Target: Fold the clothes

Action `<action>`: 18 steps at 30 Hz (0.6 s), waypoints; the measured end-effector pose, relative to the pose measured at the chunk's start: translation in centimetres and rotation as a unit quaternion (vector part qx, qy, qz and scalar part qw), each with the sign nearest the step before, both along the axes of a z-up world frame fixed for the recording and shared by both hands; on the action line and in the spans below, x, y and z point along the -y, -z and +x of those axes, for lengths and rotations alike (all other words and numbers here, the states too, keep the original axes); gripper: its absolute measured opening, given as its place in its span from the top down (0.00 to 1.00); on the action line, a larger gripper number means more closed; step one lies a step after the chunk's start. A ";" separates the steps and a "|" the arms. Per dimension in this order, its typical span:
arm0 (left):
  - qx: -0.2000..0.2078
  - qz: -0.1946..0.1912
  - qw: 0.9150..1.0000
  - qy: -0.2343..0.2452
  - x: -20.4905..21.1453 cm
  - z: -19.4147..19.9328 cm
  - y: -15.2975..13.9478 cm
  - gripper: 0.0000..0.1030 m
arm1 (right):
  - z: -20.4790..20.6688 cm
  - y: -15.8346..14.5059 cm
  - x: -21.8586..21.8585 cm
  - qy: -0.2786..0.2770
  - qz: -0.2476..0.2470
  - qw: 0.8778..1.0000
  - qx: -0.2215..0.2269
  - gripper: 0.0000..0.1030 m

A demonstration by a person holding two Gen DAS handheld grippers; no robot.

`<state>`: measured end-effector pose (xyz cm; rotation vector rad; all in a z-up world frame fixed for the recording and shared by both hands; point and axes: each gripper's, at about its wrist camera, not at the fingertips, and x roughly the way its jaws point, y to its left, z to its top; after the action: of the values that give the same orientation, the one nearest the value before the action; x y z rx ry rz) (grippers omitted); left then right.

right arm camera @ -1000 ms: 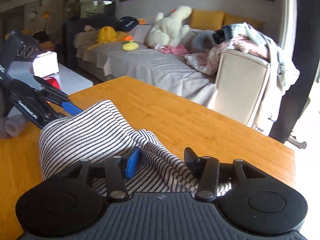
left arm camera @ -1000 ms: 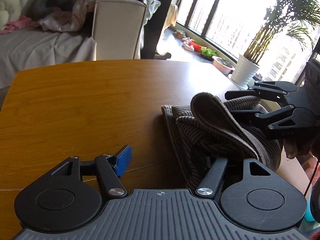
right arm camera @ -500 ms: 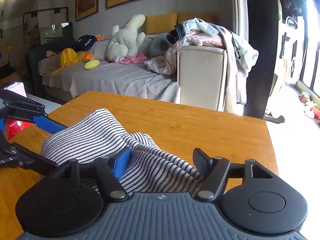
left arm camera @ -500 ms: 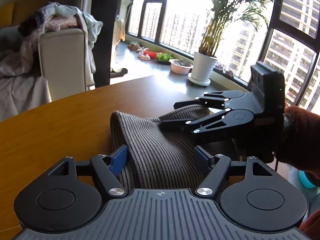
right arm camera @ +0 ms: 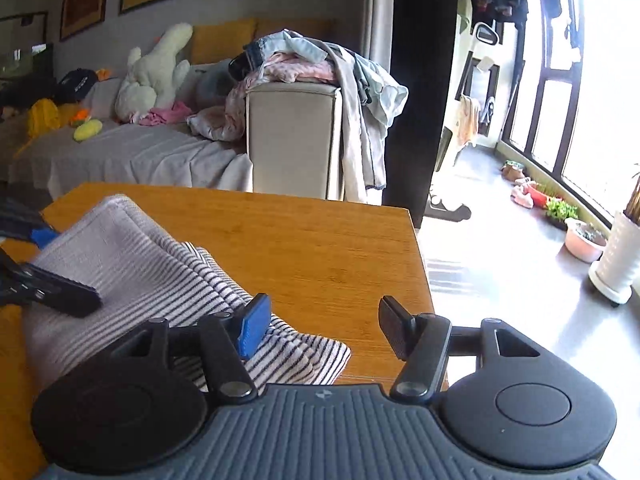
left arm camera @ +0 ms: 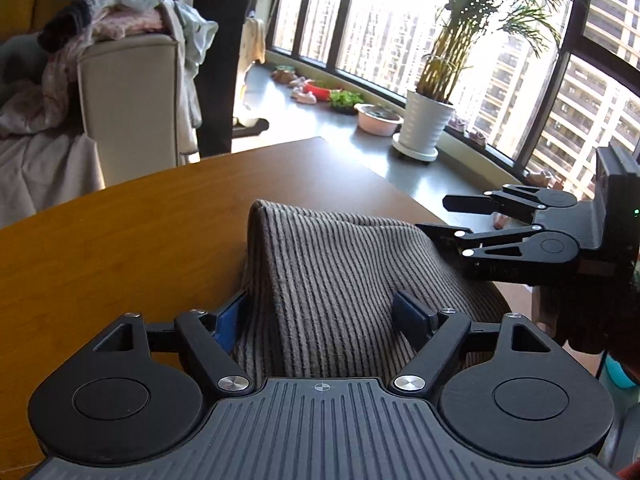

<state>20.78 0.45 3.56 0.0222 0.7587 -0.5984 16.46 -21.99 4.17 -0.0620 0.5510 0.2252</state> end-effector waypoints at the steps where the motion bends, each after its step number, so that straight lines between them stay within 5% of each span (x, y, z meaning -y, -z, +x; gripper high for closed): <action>1: -0.006 -0.001 1.000 -0.004 0.1 0.3 0.3 0.18 | -1.1 -0.6 0.5 -0.006 0.026 1.000 -0.003 0.32; 5: -0.020 -0.009 0.999 -0.024 -0.1 0.4 0.6 0.18 | -5.8 -0.7 0.8 -0.070 0.103 0.991 -0.038 0.30; 8: -0.024 -0.007 0.999 -0.033 -0.1 0.2 0.5 0.18 | -9.0 0.4 -0.1 -0.107 0.139 0.982 -0.072 0.39; 14: -0.026 0.001 0.999 -0.046 0.0 0.0 0.2 0.18 | -9.5 4.6 -1.9 -0.126 0.328 0.912 -0.210 0.32; 18: -0.027 0.004 0.998 -0.055 0.1 -0.2 0.0 0.18 | -7.6 6.6 -2.8 -0.054 0.388 0.891 -0.231 0.34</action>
<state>20.59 0.34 3.61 -0.0286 0.8098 -0.4933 8.85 -19.17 -2.44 0.7612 0.8976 0.5642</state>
